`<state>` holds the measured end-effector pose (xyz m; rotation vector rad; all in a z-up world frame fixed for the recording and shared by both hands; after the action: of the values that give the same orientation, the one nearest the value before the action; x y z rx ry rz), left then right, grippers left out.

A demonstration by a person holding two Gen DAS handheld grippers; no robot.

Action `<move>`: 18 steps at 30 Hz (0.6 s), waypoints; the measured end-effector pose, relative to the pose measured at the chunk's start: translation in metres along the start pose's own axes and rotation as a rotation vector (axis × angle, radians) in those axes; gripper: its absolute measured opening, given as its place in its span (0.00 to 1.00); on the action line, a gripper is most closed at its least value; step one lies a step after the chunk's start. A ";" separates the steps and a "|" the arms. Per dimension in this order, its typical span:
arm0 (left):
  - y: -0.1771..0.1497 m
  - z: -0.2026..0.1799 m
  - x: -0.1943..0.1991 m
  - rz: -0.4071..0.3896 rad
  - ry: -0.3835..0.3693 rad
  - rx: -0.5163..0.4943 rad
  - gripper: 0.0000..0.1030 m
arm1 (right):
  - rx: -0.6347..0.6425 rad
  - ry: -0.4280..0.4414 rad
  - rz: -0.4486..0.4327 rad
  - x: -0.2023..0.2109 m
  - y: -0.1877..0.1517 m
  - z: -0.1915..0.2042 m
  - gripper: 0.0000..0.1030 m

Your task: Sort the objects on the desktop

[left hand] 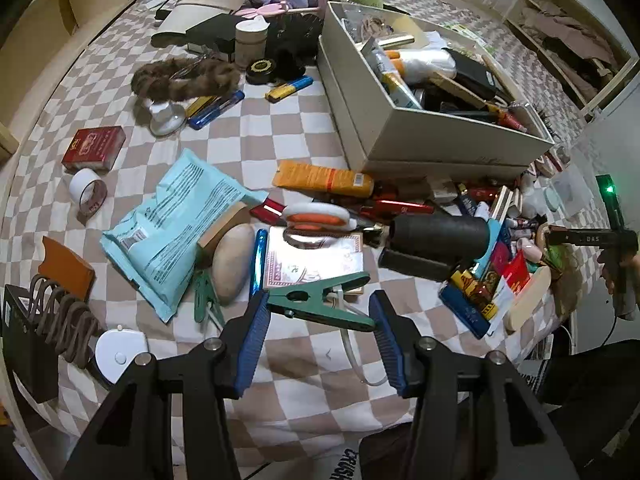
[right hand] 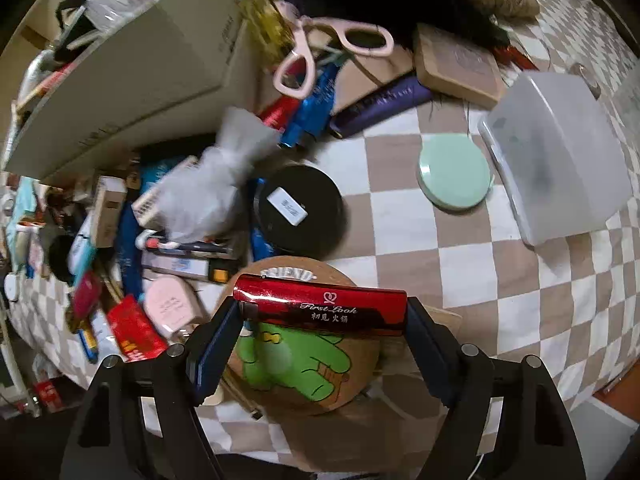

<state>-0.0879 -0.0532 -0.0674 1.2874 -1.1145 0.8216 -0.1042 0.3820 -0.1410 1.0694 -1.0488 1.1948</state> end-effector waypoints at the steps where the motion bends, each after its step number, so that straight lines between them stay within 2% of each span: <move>1: 0.002 -0.002 0.001 -0.005 -0.001 0.000 0.50 | 0.001 0.012 -0.009 0.004 0.001 0.000 0.78; 10: 0.024 -0.023 0.017 -0.060 -0.025 -0.002 0.50 | -0.018 0.200 -0.162 0.066 0.012 0.008 0.78; 15: 0.037 -0.043 0.029 -0.098 -0.048 -0.019 0.50 | -0.007 0.291 -0.236 0.085 0.034 0.020 0.78; 18: 0.044 -0.055 0.036 -0.120 -0.062 -0.031 0.50 | 0.011 0.343 -0.268 0.103 0.035 0.037 0.78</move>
<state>-0.1098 0.0030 -0.0159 1.3483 -1.0832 0.6771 -0.1327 0.3665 -0.0313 0.9384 -0.6143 1.1165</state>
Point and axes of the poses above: each gripper's, at about its wrist camera, not at the fingertips, and x roughly against the way its jaws point, z to its left, y to its top, the point moved 1 cm from there along -x, roughly the way its jaws point, and after that the axes turned 4 degrees about y, right-handed, at the moved point
